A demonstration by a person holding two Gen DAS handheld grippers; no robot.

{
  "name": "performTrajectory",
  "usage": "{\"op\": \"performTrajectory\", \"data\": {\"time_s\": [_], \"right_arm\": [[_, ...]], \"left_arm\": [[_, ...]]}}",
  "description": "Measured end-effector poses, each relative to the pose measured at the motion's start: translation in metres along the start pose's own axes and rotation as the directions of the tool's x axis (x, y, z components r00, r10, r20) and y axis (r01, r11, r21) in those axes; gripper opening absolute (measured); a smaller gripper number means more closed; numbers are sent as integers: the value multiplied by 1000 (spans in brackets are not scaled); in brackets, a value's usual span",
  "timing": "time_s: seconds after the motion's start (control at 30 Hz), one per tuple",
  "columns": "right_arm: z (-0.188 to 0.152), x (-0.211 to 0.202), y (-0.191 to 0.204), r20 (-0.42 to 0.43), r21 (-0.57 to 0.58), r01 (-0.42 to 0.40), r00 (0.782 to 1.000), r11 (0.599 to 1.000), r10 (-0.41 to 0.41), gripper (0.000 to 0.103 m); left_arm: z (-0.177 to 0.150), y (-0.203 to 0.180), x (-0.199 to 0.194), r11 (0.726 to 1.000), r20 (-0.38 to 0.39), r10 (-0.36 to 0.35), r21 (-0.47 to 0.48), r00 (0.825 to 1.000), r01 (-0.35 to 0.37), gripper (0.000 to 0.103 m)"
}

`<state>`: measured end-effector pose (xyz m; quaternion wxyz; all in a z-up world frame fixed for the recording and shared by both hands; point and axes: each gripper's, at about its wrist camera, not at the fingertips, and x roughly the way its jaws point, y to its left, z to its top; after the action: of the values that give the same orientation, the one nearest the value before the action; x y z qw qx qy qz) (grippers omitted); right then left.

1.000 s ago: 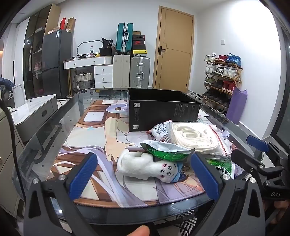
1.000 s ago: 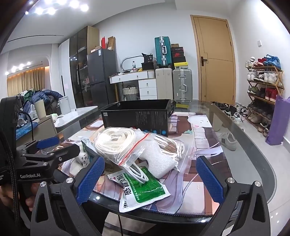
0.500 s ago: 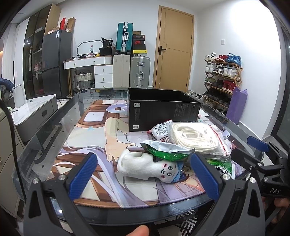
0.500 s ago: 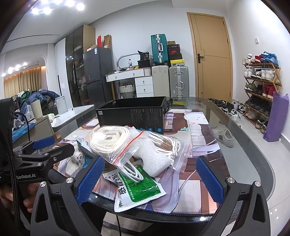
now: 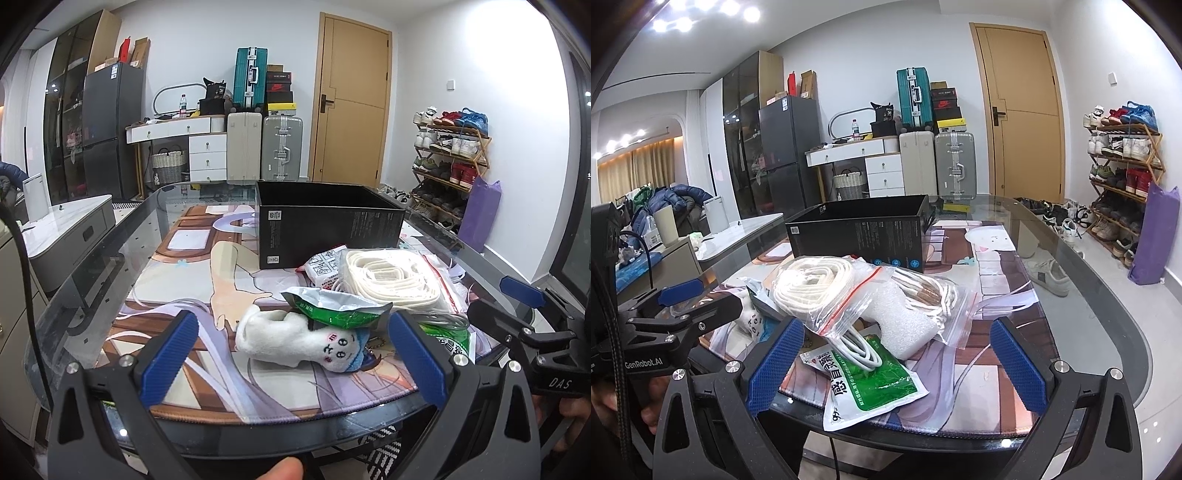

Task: Organize soft objects

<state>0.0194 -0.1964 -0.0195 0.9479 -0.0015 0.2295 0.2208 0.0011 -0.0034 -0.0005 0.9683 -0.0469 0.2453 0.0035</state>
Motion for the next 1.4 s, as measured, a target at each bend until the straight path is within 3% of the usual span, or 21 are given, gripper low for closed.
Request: {"op": "performTrajectory", "data": {"time_s": [0.13, 0.77, 1.4], "right_arm": [[1, 2, -6, -21, 53, -39, 999, 998, 40, 102], [0, 5, -2, -30, 26, -28, 999, 999, 29, 102], [-10, 31, 9, -168, -28, -22, 986, 999, 17, 102]], "left_arm": [[1, 1, 0, 1000, 4, -7, -5, 1000, 7, 103], [3, 11, 4, 1000, 4, -6, -21, 1000, 6, 103], [2, 22, 13, 999, -34, -7, -43, 999, 6, 103]]}}
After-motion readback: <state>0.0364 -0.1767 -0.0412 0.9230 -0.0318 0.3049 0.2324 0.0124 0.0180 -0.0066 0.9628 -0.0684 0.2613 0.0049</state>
